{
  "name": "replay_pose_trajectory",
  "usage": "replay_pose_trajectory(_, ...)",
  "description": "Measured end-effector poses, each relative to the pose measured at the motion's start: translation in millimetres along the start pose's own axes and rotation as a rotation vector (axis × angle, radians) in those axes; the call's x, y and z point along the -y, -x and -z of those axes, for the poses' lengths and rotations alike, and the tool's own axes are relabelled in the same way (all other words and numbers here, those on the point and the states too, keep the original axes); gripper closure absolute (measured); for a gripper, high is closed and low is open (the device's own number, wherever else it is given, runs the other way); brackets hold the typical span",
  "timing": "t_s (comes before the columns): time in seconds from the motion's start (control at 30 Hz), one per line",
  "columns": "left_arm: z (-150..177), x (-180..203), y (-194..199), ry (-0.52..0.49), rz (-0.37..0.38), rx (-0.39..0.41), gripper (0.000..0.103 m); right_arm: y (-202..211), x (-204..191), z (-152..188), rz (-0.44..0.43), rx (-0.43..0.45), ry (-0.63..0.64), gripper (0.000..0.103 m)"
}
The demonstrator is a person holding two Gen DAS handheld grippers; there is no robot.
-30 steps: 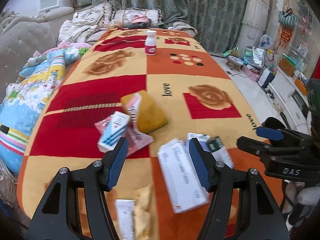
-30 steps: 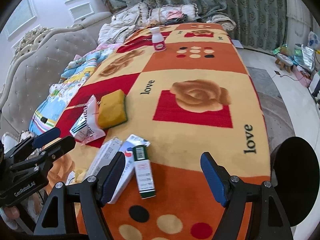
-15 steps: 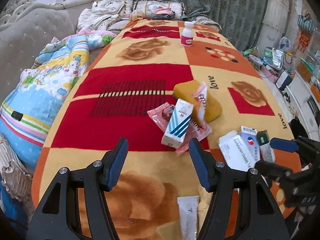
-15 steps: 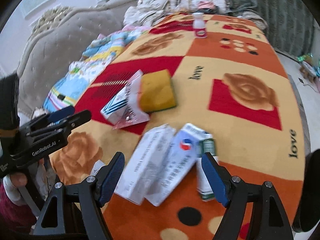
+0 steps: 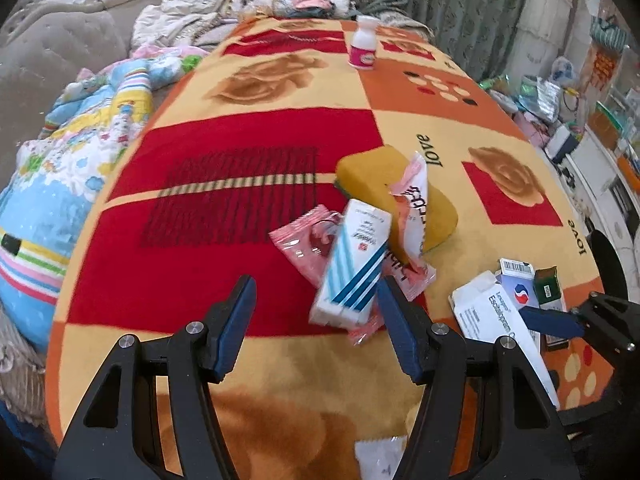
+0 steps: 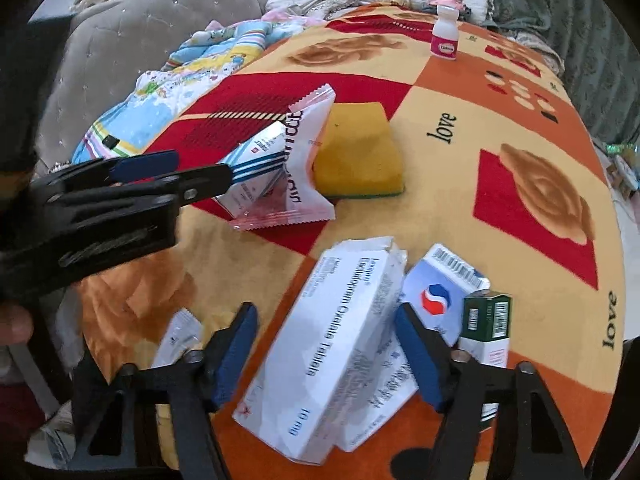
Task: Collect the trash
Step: 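Grasp the white-and-blue Tobrex box with the left tool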
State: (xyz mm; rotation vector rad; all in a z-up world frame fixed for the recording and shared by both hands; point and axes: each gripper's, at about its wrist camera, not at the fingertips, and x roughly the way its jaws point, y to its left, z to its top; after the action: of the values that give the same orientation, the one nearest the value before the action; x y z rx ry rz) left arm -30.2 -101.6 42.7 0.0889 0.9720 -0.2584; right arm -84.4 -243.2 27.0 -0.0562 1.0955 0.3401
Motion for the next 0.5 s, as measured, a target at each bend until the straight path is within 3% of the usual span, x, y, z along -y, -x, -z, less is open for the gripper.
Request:
replay_pose_trajectory(0.17,-6,7,-16,-0.023,0.021,-0.027,0.044,5,1,7,0.025,-0.008,0.069,0.049)
replay_pose_trajectory(0.2,-7,7,-17,-0.020,0.030,-0.026,0.058,6,1,8,0.036,-0.012,0.082,0.050)
replay_pose_trajectory(0.27,-7,6,-19,-0.008,0.051,-0.040,0.071,9,3,11,0.039,-0.014,0.086,0.051)
replay_pose_trajectory(0.4,-3,-1,-13,0.034,0.091,-0.040,0.072,15,9,18,-0.014,0.001,0.069,0.054)
replay_pose_trajectory(0.5,0,-5,0,0.054,0.099,-0.024,0.072,19,12,23,-0.059,0.029,0.049,0.070)
